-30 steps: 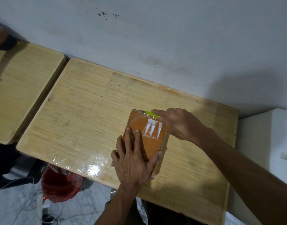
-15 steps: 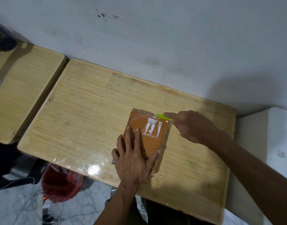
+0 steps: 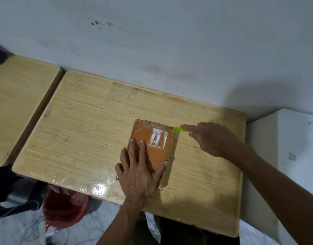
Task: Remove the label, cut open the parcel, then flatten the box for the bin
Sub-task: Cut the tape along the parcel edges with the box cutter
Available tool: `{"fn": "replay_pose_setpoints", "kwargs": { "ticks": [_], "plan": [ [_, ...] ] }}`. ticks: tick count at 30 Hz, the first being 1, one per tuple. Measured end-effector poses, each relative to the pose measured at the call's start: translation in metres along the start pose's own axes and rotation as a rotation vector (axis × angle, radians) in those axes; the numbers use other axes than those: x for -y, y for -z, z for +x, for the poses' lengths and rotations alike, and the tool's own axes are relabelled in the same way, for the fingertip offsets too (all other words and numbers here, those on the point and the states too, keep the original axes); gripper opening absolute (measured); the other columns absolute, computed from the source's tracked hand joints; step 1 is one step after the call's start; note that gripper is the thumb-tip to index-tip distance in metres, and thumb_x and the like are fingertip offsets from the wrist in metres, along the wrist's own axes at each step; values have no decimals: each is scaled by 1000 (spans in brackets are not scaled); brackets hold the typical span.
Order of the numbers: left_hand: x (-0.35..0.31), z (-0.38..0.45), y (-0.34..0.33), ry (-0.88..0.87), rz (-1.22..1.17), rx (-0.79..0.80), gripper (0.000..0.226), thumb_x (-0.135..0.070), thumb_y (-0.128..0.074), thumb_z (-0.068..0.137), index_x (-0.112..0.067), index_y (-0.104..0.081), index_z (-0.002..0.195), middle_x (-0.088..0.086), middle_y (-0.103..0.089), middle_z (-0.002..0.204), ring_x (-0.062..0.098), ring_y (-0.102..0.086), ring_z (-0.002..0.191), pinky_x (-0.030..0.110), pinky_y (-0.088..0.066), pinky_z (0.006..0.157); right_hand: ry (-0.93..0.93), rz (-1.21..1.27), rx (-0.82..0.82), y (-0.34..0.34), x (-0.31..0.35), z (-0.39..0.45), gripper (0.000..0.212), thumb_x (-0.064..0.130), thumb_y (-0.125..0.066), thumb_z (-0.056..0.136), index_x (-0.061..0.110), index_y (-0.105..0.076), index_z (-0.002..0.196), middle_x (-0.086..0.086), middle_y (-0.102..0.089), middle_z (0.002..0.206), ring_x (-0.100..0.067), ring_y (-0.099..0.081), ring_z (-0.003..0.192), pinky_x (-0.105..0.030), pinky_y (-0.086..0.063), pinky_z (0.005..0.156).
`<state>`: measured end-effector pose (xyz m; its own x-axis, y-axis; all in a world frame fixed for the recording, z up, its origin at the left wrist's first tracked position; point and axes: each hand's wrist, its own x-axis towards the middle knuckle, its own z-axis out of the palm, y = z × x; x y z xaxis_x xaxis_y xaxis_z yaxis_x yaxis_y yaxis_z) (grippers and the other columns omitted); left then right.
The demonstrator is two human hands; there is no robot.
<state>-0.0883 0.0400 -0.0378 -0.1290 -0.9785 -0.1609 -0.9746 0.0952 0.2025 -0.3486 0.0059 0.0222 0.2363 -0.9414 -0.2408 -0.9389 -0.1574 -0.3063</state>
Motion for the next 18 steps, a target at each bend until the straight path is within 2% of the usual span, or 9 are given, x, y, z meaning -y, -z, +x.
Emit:
{"fn": "replay_pose_setpoints", "kwargs": {
  "ticks": [8,13,16,18],
  "plan": [
    [0,1,0,-2,-3,8,104,-93,-33,75,-29,-27,156,5,-19,165,33,-27,143,49,-35,100,-61,36,16,1,-9,-5,45,31,-44,102,41,-38,145,9,-49,82,-14,-51,74,-32,-47,66],
    [1,1,0,-7,-7,9,103,-93,-35,75,-30,-27,156,5,-19,165,34,-27,143,49,-35,99,-83,104,12,3,-11,-6,44,27,-47,101,38,-44,144,-2,-68,95,-20,-59,79,-40,-54,74],
    [1,1,0,-7,-6,13,103,-92,-36,75,-30,-26,157,5,-18,165,34,-26,143,49,-35,99,-105,181,-36,2,-15,-4,40,31,-49,100,43,-49,138,0,-73,100,-18,-63,75,-41,-56,74],
    [1,0,-1,-9,-3,17,104,-92,-36,75,-29,-26,157,5,-17,165,34,-25,144,49,-34,99,-71,215,-68,2,-12,-1,40,31,-49,100,40,-49,138,-2,-75,101,-20,-67,75,-41,-56,73]
  ]
}}
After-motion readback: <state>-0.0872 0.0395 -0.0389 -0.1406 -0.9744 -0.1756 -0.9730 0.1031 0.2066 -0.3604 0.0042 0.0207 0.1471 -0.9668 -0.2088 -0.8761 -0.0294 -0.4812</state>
